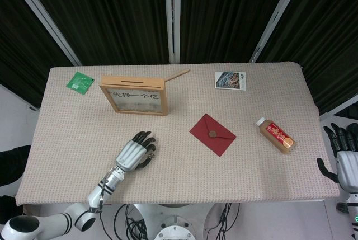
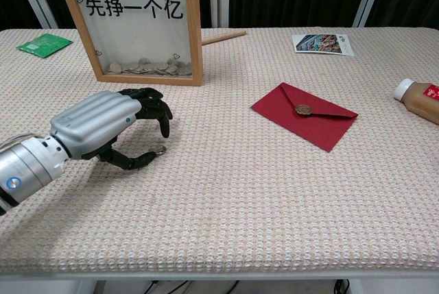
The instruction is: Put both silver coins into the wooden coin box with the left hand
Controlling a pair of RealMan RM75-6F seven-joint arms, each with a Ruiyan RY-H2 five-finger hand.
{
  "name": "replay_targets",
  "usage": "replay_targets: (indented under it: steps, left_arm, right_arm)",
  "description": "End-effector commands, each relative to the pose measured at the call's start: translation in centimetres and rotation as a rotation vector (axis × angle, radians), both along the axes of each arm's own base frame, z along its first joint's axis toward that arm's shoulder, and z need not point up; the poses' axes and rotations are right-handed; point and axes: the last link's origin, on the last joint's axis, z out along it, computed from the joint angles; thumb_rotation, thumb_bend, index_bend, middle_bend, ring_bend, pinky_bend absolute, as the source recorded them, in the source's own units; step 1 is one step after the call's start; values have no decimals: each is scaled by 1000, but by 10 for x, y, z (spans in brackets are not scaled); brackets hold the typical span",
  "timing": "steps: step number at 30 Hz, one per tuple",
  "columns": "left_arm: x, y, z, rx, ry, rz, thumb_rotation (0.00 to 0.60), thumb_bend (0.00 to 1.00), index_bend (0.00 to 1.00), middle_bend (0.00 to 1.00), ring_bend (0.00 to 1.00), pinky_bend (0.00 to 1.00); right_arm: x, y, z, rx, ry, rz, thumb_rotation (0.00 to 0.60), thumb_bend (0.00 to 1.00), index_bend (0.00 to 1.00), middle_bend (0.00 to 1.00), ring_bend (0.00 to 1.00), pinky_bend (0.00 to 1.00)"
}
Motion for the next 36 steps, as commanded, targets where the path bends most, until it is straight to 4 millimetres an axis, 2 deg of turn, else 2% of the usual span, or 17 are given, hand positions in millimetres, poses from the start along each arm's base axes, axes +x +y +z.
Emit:
replay_targets:
  steps: [1, 13, 25, 31, 34, 36]
  left_arm:
    - [0, 0, 1, 31, -15, -19, 600, 274, 427, 269, 104, 171]
    - [-3, 2, -5, 60, -47, -29, 600, 407, 513, 302, 122, 178]
    - [-2, 2, -6, 32, -78, -16, 600, 459, 578, 303, 122, 178]
    - [4, 6, 6, 63, -139, 1, 600, 482, 604, 308, 122, 182]
    - [6, 8, 21, 90, -161, 9, 600, 485, 614, 310, 122, 183]
    - [7, 11, 39, 126, -178, 14, 600, 485, 619, 310, 122, 183]
  right_arm:
    - [0, 0, 0, 1, 0, 0, 600, 327, 0, 0, 0, 0]
    - [-2, 0, 2, 3, -9, -6, 600, 327, 0, 0, 0, 0]
    - [-3, 0, 2, 3, -11, -10, 600, 327, 0, 0, 0, 0]
    - [-3, 0, 2, 2, -12, -9, 600, 327, 0, 0, 0, 0]
    - [-2, -1, 3, -1, -11, -4, 600, 327, 0, 0, 0, 0]
    - [-1, -1, 4, -4, -9, 0, 600, 327, 0, 0, 0, 0]
